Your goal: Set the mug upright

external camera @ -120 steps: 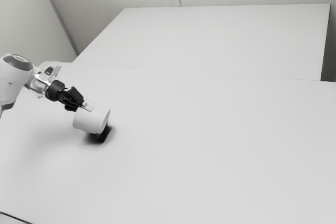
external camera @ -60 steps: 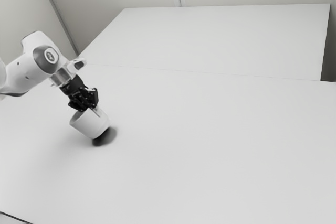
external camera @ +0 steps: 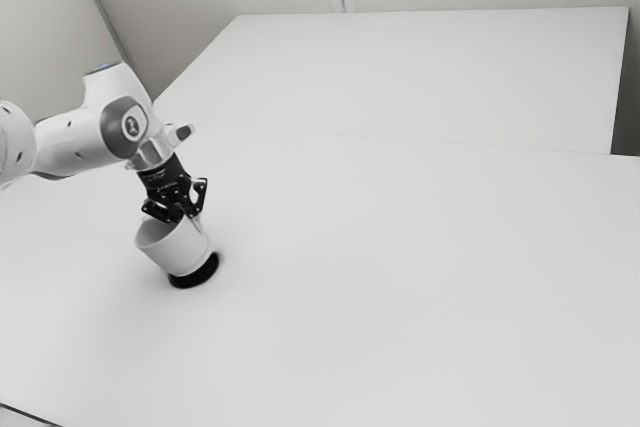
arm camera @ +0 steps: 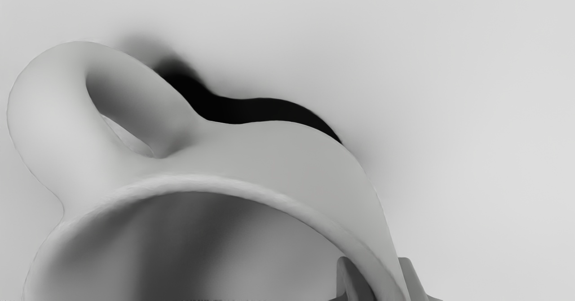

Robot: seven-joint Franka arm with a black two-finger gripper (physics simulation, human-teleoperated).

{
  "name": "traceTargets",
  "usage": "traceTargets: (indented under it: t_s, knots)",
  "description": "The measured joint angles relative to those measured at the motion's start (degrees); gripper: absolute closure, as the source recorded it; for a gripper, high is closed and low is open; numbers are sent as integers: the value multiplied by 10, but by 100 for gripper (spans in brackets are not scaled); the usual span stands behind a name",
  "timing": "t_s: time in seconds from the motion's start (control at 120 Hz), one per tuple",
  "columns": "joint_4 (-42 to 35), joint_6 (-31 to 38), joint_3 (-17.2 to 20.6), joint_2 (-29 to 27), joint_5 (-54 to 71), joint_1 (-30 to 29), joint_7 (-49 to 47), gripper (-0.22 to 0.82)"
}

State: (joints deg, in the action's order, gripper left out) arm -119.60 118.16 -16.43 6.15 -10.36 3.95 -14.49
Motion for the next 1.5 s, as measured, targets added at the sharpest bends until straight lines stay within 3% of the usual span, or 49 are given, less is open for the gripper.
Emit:
traceTargets:
  t_s: [0.575,1.008,1.242,1.358,1.5]
  knots:
    - [19,8,-25,38,87,85,-171,78]
    - [18,9,-28,49,73,104,-243,78]
    - [25,13,-28,50,69,106,-255,30]
    - [32,13,-28,47,68,106,-258,17]
    - [34,10,-29,29,67,106,-262,9]
